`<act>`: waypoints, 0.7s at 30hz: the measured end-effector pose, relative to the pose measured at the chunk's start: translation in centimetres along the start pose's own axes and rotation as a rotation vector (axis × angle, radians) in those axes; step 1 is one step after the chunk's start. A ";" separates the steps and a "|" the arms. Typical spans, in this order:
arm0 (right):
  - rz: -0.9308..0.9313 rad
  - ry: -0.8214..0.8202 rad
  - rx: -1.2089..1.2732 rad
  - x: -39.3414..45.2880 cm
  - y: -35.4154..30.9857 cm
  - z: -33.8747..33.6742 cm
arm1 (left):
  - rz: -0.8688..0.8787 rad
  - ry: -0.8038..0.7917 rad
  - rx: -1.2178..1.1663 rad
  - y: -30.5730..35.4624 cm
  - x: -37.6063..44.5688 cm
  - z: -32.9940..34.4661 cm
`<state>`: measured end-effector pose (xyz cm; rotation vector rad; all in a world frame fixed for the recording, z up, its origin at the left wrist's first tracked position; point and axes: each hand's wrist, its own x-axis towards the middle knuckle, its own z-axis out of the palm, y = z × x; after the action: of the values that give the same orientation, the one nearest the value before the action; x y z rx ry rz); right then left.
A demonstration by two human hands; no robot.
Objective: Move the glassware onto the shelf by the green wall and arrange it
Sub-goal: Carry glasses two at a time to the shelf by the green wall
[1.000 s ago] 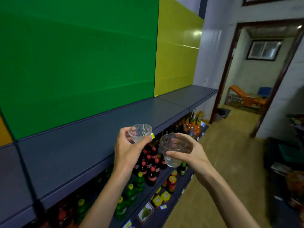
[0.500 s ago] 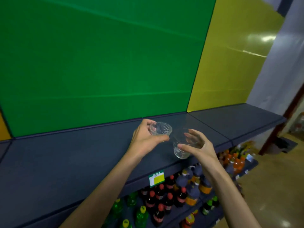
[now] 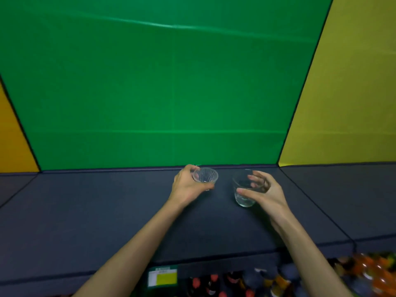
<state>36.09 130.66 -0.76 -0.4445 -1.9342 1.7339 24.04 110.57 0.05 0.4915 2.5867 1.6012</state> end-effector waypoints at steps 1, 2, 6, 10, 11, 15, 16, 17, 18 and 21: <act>-0.005 -0.016 -0.009 1.2 0.2 -0.7 | -0.009 0.020 0.018 0.2 0.5 0.6; -0.009 -0.029 -0.017 2.4 0.3 -1.4 | -0.021 0.037 0.038 0.3 1.0 1.2; -0.012 -0.041 -0.014 6.2 1.3 -3.7 | -0.084 0.107 0.084 0.1 2.3 2.5; -0.013 -0.067 -0.005 9.2 2.2 -4.8 | -0.155 0.184 0.088 -0.5 3.0 3.0; -0.015 -0.078 -0.003 9.9 2.3 -4.9 | -0.162 0.203 0.087 -0.7 3.0 3.1; -0.032 -0.094 -0.013 11.7 2.5 -5.2 | -0.180 0.252 0.100 -0.7 3.1 3.3; -0.035 -0.102 -0.023 12.1 2.6 -5.4 | -0.182 0.260 0.104 -0.7 3.1 3.2; -0.034 -0.113 -0.034 12.5 2.7 -5.6 | -0.183 0.267 0.105 -0.8 3.1 3.2; -0.031 -0.119 -0.045 12.9 2.8 -5.8 | -0.185 0.273 0.108 -0.9 3.2 3.1; -0.015 -0.113 -0.067 13.7 3.2 -6.5 | -0.179 0.272 0.122 -1.0 3.1 3.1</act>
<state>28.21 143.99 -1.49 -0.3617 -2.0744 1.7224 21.51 113.76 -1.86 0.0451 2.8385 1.5539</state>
